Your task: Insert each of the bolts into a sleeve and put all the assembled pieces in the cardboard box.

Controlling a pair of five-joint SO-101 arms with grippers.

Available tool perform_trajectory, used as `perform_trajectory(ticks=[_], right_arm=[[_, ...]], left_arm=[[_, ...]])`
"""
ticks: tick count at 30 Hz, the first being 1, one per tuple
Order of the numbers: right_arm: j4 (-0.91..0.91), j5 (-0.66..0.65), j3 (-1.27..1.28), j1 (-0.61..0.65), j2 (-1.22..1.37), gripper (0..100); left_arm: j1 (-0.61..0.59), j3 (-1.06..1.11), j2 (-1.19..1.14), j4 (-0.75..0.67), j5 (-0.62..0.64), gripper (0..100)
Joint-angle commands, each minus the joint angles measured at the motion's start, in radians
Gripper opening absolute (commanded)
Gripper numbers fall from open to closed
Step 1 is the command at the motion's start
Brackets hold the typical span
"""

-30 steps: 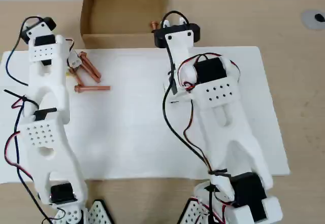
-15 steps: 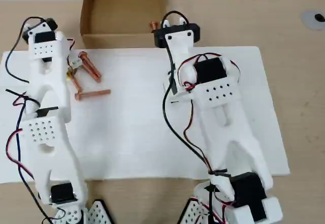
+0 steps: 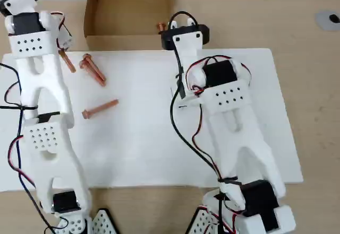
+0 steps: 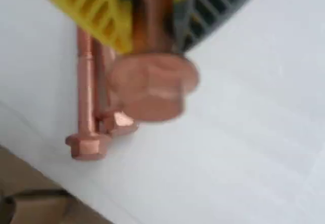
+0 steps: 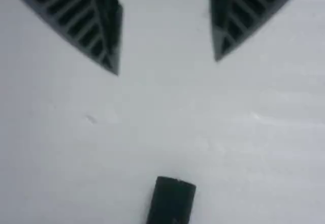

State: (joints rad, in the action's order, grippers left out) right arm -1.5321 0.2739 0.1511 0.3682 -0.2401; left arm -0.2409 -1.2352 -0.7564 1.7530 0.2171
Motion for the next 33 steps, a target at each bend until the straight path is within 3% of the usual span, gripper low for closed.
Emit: perform_trajectory(ticks=[1, 6, 19, 29, 33], right_arm=[[0.005, 0.074, 0.002, -0.012, -0.039, 16.0], [0.012, 0.153, 0.01, -0.005, -0.035, 16.0], [0.173, 0.19, 0.208, -0.005, -0.035, 16.0], [0.29, 0.199, 0.232, 0.091, -0.031, 16.0], [0.364, 0.262, 0.289, 0.101, 0.001, 16.0]], left_arm=[[0.032, 0.023, 0.151, 0.003, -0.097, 1], [0.074, 0.269, 0.292, 0.003, -0.216, 1], [0.074, 0.833, 0.992, -0.028, -0.181, 1], [0.075, 1.54, 1.422, -0.422, -0.218, 1], [0.075, 1.737, 1.603, -0.546, -0.218, 1]])
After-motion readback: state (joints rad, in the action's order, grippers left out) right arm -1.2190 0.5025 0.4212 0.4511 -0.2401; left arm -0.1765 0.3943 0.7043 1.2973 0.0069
